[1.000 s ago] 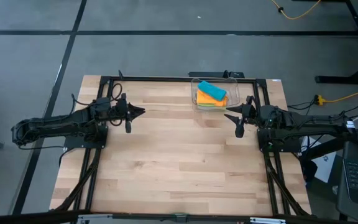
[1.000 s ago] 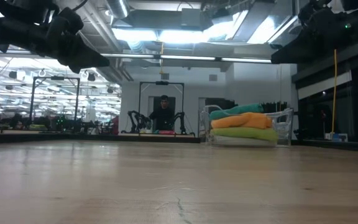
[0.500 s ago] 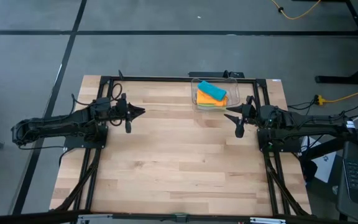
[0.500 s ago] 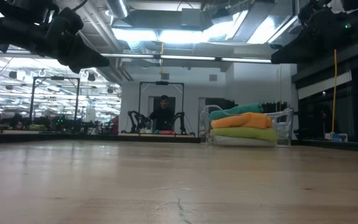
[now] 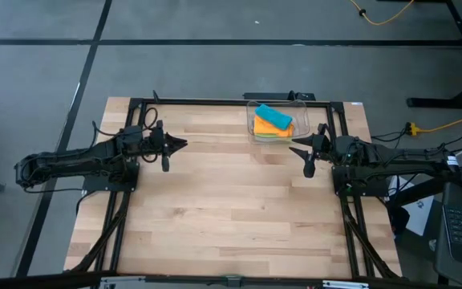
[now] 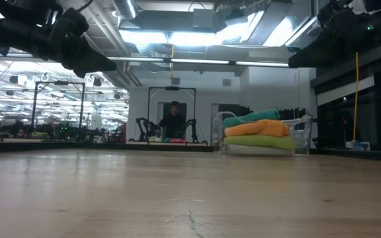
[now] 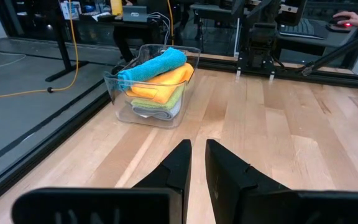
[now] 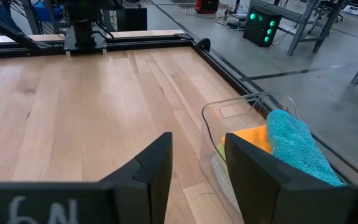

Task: Fold microfiber towels
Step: Return to Home Position

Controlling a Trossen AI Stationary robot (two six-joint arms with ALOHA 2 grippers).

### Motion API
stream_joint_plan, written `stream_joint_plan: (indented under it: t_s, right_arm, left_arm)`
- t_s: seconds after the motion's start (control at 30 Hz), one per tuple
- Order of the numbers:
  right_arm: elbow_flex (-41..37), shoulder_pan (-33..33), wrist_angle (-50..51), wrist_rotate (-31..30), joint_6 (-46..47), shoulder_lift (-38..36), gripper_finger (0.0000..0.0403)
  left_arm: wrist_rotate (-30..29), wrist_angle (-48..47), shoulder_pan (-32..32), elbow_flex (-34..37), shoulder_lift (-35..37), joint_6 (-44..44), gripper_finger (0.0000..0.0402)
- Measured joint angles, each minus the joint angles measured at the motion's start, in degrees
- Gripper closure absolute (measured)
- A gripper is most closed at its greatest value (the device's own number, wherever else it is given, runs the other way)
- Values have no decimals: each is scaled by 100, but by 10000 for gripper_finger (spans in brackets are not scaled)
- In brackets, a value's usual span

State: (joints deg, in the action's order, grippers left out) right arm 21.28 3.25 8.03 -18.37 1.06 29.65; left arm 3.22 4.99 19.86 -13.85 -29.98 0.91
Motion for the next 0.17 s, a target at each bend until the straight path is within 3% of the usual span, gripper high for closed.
stream_joint_plan:
  t_s: [0.17]
  right_arm:
    - [0, 0, 0, 0, 0, 0, 253]
  left_arm:
    - [2, 2, -2, 0, 0, 0, 363]
